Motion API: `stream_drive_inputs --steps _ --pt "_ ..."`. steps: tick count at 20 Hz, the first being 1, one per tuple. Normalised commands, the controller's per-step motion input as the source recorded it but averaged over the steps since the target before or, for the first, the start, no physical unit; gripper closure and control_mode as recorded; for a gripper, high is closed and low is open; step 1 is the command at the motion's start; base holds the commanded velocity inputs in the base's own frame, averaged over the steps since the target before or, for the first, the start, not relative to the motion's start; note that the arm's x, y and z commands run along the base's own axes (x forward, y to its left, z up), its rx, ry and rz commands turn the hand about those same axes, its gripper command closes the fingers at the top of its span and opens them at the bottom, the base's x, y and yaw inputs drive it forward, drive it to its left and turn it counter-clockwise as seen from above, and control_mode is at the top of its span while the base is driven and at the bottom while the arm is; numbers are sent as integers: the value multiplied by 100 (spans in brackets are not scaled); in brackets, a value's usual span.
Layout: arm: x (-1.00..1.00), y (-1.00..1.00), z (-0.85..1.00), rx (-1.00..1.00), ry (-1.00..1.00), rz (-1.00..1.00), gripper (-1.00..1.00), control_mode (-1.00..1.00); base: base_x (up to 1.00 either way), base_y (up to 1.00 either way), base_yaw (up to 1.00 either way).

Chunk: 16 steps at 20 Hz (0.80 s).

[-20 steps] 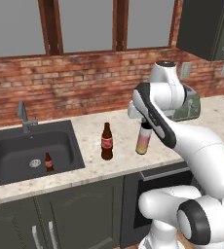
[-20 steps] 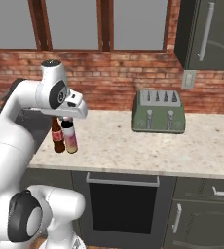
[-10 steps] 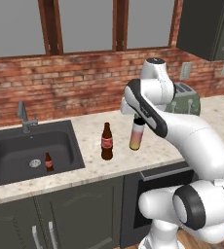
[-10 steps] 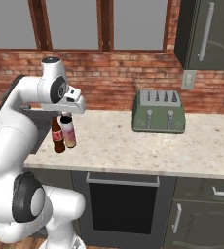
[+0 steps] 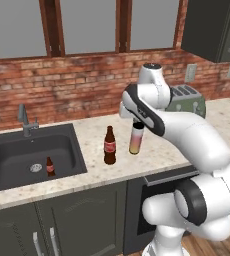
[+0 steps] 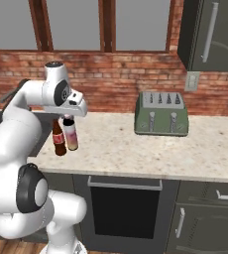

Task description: Place the large bottle from the dining counter next to the other large bottle outside the sink, and place the small bottle from the dining counter next to the other small bottle inside the sink.

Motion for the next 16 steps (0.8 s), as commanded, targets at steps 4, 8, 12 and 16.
stream_drive_inputs --steps 4,8,12,16 --pt "37 0 -33 0 -1 0 100 -100 0 0 0" --pt "28 4 -11 0 -1 0 100 -100 0 0 0" --pt "21 8 -24 0 0 0 100 -100 0 0 0" --pt "1 8 -22 0 1 0 100 -100 0 0 0"
